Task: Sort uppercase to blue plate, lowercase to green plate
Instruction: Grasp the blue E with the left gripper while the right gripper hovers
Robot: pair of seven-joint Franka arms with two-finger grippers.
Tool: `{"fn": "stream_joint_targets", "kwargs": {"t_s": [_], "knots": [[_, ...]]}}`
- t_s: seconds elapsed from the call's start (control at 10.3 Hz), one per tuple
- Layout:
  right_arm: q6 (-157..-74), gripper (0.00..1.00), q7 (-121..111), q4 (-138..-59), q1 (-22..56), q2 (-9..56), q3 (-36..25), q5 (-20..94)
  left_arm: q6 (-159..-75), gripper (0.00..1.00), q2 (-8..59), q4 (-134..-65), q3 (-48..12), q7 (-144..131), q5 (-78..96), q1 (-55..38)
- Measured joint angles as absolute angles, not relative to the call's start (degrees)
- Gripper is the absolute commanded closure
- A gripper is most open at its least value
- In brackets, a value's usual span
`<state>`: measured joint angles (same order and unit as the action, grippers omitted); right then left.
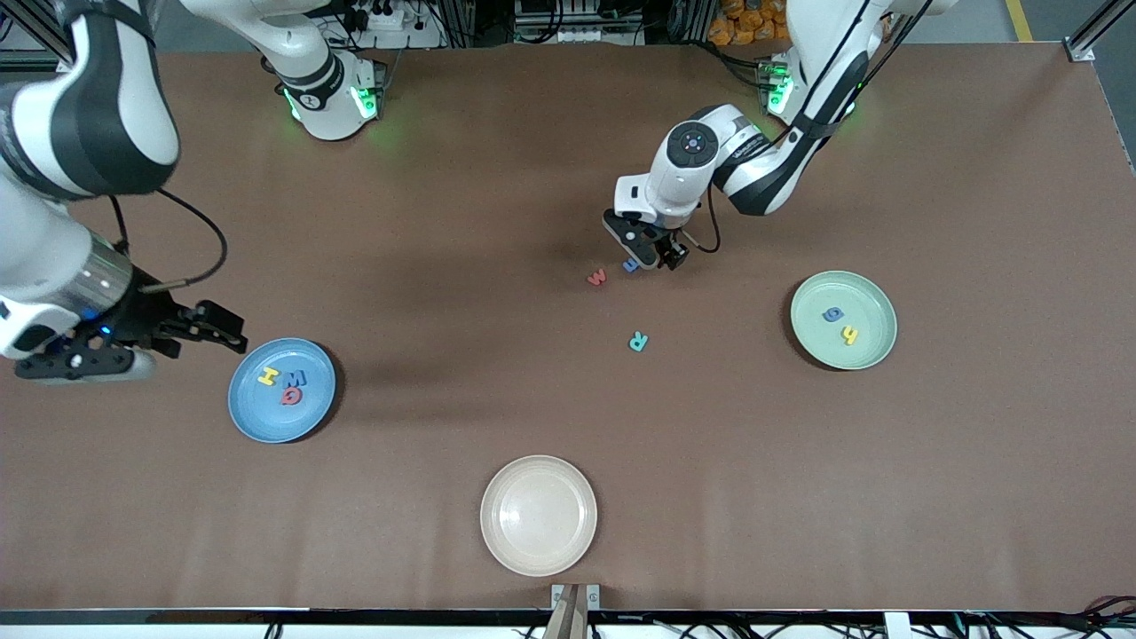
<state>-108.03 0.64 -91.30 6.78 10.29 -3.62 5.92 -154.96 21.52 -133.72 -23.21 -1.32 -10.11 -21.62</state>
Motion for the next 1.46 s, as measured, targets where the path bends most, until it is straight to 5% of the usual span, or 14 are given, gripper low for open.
{"fn": "stream_joint_targets", "kwargs": {"t_s": [0.78,1.27,1.46], "knots": [[-104.03,0.00,-4.09,-93.03,3.89,5.32,-3.60,5.96,-155.86,0.22,24.36,-130.22,-17.73,-3.27,-10.11,-28.98],[-110.88,0.00,4.88,-98.94,7.71,5.06,0.69,4.00,-155.82,0.28,24.40,-130.21,-12.41,-5.56,-10.12,-35.64],[-113.88,0.10,10.13,-99.44,10.27,5.87,2.56,2.81,-155.82,0.32,24.40,-130.22,-10.54,-5.56,-10.25,-37.62]]}}
